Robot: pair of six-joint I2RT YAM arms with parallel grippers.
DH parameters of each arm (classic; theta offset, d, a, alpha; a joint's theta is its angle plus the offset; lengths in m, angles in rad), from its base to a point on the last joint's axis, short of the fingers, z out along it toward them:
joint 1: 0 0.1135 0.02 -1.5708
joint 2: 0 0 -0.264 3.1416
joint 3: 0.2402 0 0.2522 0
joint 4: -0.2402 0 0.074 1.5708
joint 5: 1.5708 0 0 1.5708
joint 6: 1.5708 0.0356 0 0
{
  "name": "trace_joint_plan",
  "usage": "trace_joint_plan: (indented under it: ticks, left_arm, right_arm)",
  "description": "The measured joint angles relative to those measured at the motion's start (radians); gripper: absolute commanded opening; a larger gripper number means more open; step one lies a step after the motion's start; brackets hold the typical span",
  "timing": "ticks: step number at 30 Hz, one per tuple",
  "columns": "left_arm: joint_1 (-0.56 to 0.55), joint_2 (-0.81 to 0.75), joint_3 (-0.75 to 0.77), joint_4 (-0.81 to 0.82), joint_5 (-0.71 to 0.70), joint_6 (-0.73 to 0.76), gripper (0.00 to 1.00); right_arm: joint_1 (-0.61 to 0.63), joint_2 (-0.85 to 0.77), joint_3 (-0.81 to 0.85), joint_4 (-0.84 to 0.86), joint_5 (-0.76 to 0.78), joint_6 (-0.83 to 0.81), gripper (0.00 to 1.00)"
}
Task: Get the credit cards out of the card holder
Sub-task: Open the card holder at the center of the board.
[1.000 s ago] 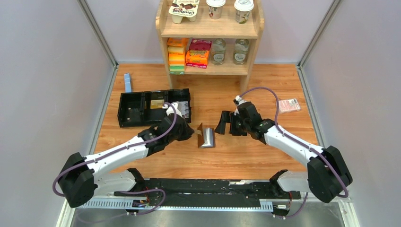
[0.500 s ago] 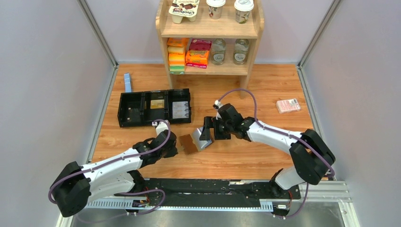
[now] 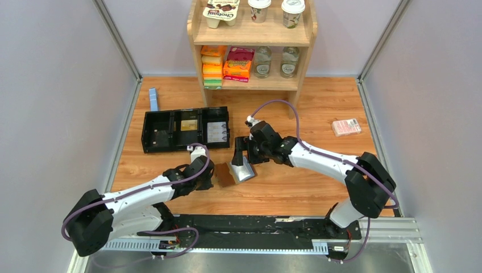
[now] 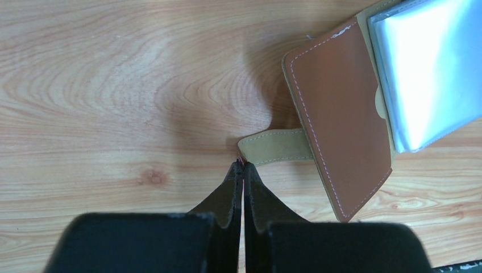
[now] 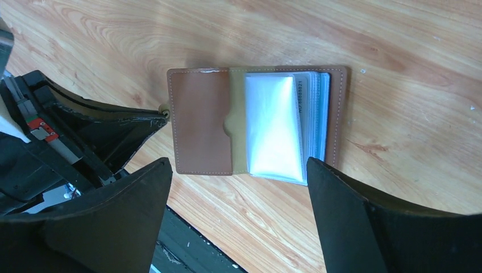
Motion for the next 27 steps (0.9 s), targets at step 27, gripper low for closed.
trace_joint_plan:
  ticks: [27]
  left_arm:
    - [0.000,0.032,0.026,-0.013,0.015,0.060,0.00]
  right_arm:
    - [0.008,0.230,0.114,0.018,-0.085,-0.111,0.82]
